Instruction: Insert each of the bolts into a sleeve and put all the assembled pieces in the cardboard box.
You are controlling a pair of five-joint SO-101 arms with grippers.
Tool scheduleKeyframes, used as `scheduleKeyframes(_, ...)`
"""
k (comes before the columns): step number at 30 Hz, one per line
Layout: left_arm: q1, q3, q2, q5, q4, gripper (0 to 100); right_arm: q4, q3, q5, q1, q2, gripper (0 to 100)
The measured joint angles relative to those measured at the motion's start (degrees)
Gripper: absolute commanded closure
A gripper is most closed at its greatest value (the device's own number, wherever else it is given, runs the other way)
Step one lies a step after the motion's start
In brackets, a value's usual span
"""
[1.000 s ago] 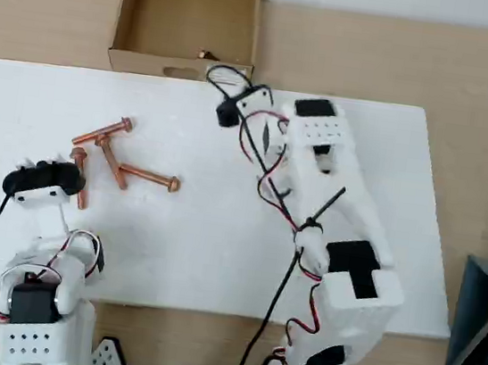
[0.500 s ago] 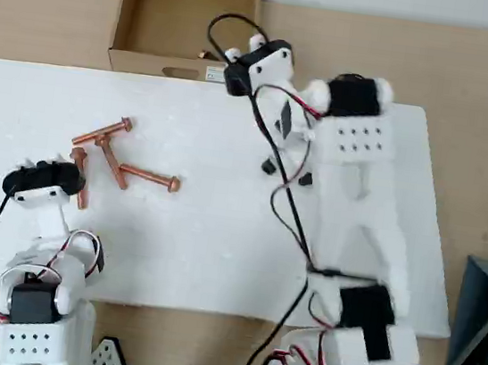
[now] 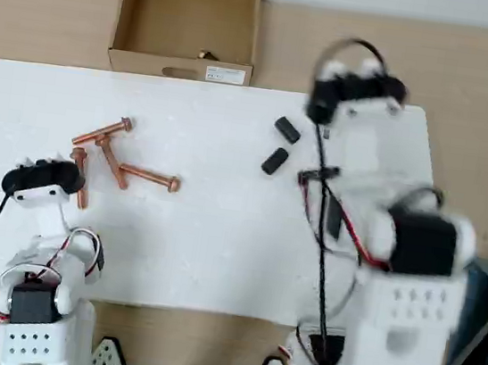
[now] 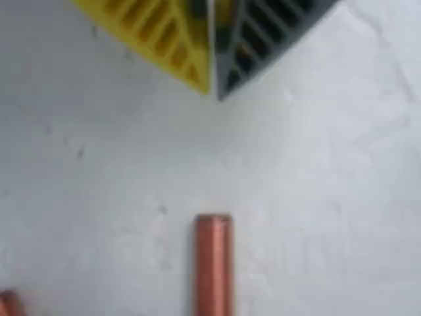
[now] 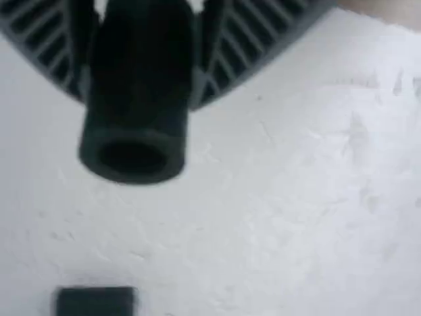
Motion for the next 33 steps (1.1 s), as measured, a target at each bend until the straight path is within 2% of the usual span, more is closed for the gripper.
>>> scheduleKeyframes(4, 0.0, -0.6, 0.1, 0.0, -1.0, 100, -4.4, 10.5, -2.6, 4.7, -9.6, 98.9)
scheduleKeyframes(9, 0.0, -7.2, 0.1, 0.0, -1.0, 100, -8.7, 20.7, -4.0, 8.8, -18.6, 98.9)
scheduleKeyframes(15, 0.0, -17.4, 6.2, -7.0, -1.0, 100, -9.9, 28.3, -4.3, 10.3, -25.5, 98.9)
scheduleKeyframes(25, 0.0, -43.5, 39.7, -9.3, 0.4, 99, -10.1, 29.6, -4.3, 10.2, -30.1, 98.9)
scheduleKeyframes(33, 0.0, -59.2, 68.2, -22.4, 10.3, 99, -10.1, 29.6, -4.3, 10.1, -30.2, 98.9)
